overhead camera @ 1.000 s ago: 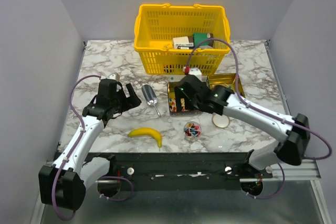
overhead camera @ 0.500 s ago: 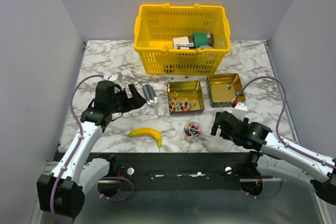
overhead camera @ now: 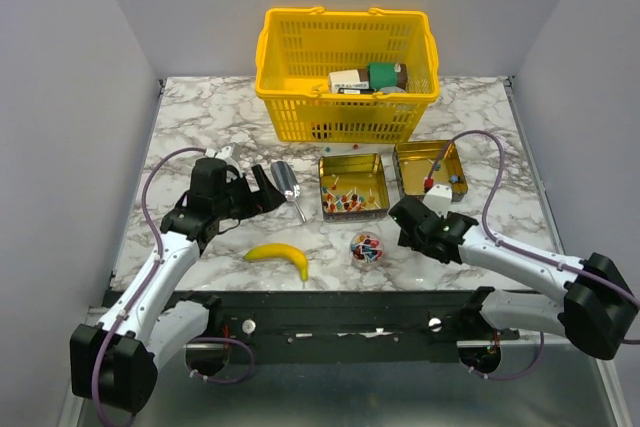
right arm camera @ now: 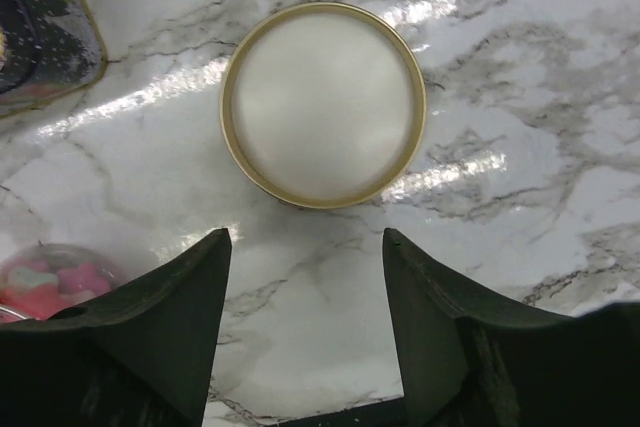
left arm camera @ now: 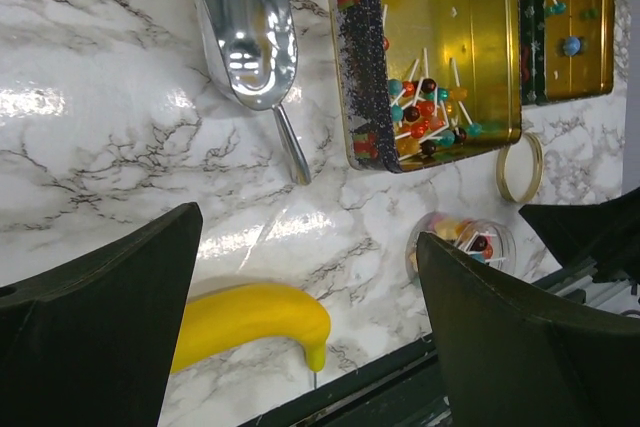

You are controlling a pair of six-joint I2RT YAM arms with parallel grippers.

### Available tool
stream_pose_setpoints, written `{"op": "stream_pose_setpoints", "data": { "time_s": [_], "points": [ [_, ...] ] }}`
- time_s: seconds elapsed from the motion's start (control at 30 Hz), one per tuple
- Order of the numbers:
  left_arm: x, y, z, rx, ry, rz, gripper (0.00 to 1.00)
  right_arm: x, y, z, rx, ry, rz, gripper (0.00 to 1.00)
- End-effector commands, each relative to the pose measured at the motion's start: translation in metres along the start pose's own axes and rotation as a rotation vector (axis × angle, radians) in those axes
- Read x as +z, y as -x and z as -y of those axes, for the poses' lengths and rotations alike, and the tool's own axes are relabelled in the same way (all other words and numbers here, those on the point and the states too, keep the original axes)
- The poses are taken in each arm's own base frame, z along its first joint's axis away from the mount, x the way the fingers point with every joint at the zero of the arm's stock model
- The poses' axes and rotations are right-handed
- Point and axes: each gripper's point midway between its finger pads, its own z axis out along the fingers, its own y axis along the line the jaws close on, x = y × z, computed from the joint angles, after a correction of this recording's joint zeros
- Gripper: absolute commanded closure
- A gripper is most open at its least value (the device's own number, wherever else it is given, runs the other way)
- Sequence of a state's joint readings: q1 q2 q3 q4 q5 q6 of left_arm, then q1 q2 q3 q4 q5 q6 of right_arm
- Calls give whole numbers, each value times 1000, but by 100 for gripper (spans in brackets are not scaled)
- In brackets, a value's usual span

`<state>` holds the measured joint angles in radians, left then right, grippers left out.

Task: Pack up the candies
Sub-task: Place the spatula at the center of the board, then pick up the bottle lid at the center of the board.

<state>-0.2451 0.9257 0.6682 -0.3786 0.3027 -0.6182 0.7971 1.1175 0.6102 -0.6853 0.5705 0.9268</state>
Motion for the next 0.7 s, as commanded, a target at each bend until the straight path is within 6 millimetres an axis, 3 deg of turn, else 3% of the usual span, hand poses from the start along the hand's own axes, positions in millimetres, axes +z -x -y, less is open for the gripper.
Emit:
{"op": "stream_pose_setpoints", "data": {
  "time_s": [0.0, 0.27, 0.4, 0.67],
  "points": [
    [9, -6, 2, -3, 17, 7, 1, 5, 31, -29, -20, 53, 92, 33],
    [28, -25, 18, 28, 12, -7, 1, 25, 29, -36, -30, 60, 62, 41],
    [36, -29, 23, 37, -5, -7, 1, 34, 28, -39, -29, 71, 26, 56],
    [49, -43, 24, 51, -2, -55, 1, 47, 25, -49, -26, 86, -35, 66]
  ]
}}
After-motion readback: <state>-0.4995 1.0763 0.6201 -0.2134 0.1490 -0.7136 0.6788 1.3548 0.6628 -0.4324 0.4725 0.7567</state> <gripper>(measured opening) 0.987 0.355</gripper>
